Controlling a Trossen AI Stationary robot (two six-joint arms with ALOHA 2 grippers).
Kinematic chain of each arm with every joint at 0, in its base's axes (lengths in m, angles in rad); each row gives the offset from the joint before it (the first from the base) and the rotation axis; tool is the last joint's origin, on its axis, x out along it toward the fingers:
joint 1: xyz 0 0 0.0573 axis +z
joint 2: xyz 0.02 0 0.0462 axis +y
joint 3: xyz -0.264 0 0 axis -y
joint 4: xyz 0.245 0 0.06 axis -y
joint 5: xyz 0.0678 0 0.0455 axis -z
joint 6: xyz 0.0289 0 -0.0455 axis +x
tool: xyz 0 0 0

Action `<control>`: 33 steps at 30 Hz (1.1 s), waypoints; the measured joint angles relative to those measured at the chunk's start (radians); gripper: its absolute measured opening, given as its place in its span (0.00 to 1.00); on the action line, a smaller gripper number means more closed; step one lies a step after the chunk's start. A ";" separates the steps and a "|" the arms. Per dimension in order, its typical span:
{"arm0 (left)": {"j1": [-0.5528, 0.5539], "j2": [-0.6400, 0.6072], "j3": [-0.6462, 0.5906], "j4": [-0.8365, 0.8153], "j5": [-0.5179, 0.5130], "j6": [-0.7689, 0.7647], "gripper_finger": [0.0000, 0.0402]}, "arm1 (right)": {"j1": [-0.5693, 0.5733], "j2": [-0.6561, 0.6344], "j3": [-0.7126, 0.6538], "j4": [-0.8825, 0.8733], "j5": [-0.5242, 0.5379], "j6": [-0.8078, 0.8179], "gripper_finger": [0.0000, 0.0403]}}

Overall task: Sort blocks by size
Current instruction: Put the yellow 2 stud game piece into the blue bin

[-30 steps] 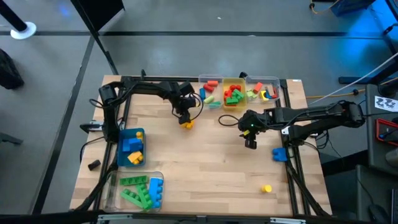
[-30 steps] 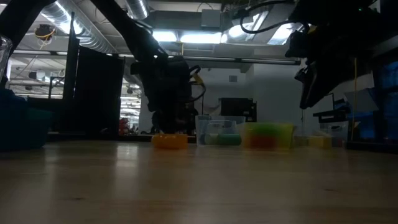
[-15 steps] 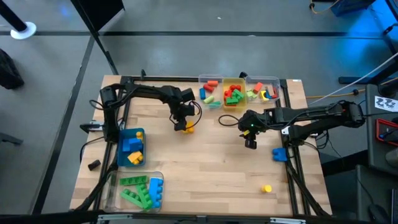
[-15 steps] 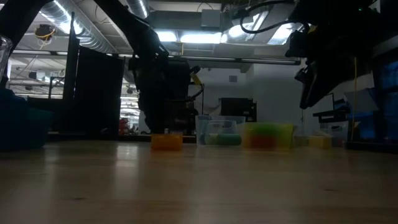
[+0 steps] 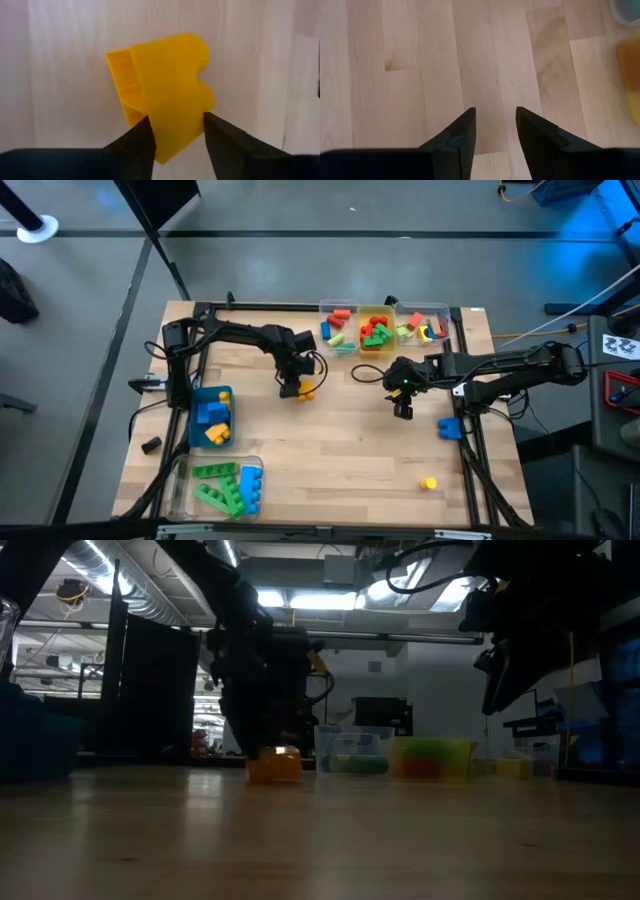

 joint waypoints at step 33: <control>-0.221 -0.239 0.222 -0.873 -0.098 -0.282 0.03 | 0.000 0.000 0.001 -0.019 -0.007 0.000 0.35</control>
